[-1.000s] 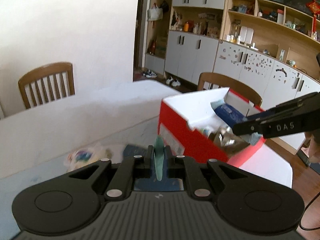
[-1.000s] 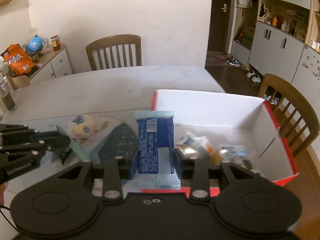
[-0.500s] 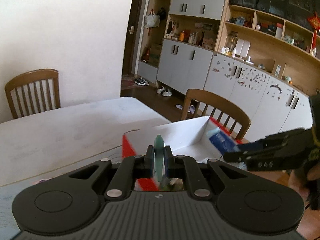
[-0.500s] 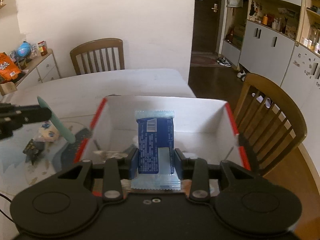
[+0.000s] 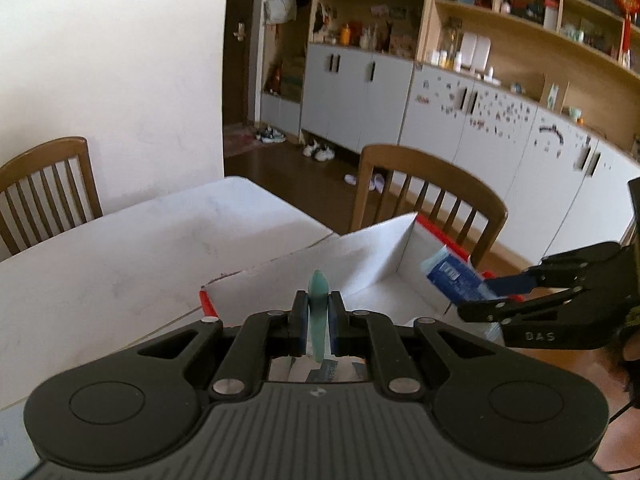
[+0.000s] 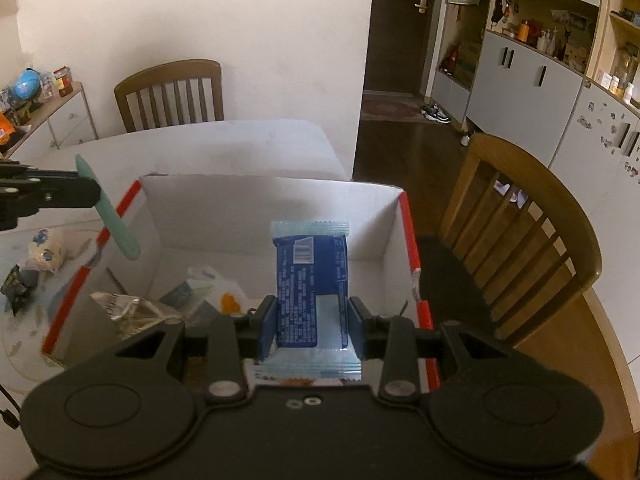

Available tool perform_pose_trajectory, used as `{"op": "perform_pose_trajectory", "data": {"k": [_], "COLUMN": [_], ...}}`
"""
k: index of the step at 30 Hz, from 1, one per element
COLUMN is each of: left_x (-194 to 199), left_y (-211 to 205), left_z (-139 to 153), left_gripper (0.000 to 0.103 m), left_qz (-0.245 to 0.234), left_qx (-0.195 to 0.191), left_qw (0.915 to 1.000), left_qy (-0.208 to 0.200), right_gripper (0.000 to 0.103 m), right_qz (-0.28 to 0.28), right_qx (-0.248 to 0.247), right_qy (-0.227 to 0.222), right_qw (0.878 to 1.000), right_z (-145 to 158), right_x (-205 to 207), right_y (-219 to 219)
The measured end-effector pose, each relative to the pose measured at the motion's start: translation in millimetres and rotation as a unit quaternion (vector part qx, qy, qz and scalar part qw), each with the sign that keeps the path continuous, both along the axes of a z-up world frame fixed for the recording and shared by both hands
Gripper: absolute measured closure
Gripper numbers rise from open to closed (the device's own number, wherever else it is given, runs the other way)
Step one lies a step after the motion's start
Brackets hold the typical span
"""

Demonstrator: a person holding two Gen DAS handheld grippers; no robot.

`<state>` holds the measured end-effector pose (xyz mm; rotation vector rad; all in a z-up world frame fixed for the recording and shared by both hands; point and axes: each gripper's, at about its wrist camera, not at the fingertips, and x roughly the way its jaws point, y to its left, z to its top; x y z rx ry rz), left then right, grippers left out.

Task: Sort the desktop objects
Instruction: 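Carry the blue snack and green stick with both tools into the red shoebox, then open the left tool to drop the green stick while the right tool lowers the blue snack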

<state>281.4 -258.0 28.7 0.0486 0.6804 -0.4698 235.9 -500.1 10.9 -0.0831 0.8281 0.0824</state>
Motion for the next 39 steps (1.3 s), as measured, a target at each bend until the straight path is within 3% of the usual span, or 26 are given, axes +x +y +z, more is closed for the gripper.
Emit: {"op": "perform_pose_trajectory", "data": {"k": [12, 16, 22, 34, 39], "left_x": [35.9, 50.5, 64.4, 84.0, 86.7], "left_y": [-29.3, -35.0, -43.5, -60.6, -66.6], "left_z": [-39.0, -51.5, -62.1, -71.4, -77.4], "left_gripper": [0.094, 0.094, 0.094, 0.094, 0.094], "left_qz": [0.003, 0.008, 0.003, -0.006, -0.021], "left_qx": [0.090, 0.120, 0.144, 0.171, 0.165], "left_qw": [0.9948, 0.9903, 0.9851, 0.9779, 0.9764], "left_qy": [0.048, 0.069, 0.095, 0.119, 0.138], "right_gripper": [0.067, 0.067, 0.067, 0.067, 0.067], "right_qz": [0.012, 0.008, 0.012, -0.002, 0.000], "right_qx": [0.002, 0.006, 0.026, 0.014, 0.010], "right_qy": [0.022, 0.055, 0.100, 0.116, 0.119], "right_qw": [1.000, 0.998, 0.995, 0.993, 0.993], "right_z": [-19.9, -29.4, -35.2, -50.4, -54.8], "right_x": [18.0, 28.3, 39.5, 58.6, 63.3], "right_y": [-5.4, -7.6, -5.8, -4.6, -5.4]}}
